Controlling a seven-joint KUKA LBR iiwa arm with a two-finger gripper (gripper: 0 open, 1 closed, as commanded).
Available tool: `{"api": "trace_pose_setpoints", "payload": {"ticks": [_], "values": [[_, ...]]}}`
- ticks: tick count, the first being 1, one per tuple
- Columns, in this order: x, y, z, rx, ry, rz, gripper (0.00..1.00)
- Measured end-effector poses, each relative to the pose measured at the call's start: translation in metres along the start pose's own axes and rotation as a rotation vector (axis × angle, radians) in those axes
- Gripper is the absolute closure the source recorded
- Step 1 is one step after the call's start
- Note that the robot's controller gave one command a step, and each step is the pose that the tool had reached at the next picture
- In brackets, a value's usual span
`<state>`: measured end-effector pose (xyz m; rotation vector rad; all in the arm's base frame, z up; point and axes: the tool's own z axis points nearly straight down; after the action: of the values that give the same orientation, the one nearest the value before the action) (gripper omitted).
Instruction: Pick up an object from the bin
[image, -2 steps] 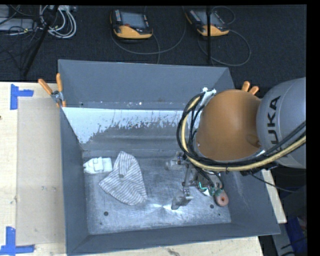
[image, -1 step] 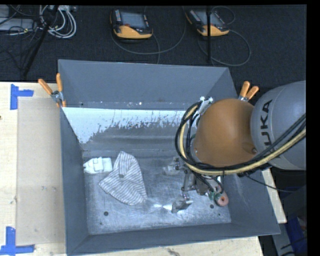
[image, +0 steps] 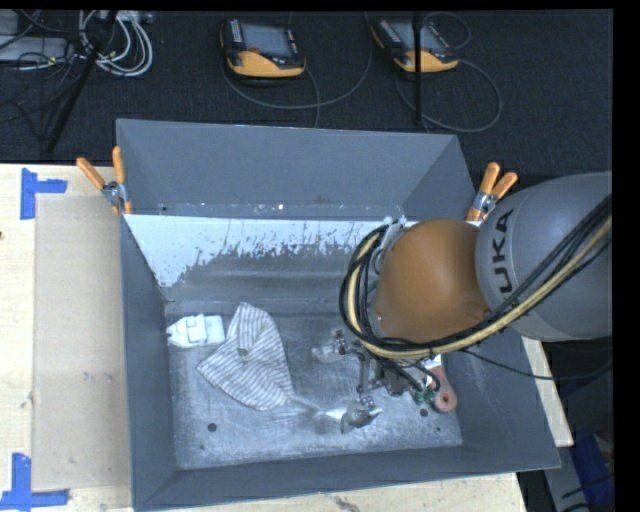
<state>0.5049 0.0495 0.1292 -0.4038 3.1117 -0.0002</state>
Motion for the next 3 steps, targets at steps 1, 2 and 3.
{"api": "trace_pose_setpoints", "payload": {"ticks": [1, 2, 3], "values": [[-0.020, -0.024, 0.055, -0.003, 0.022, -0.244, 1.00], [-0.020, -0.024, 0.055, -0.003, 0.021, -0.244, 1.00], [-0.078, -0.041, -0.086, 0.001, -0.003, -0.492, 1.00]]}}
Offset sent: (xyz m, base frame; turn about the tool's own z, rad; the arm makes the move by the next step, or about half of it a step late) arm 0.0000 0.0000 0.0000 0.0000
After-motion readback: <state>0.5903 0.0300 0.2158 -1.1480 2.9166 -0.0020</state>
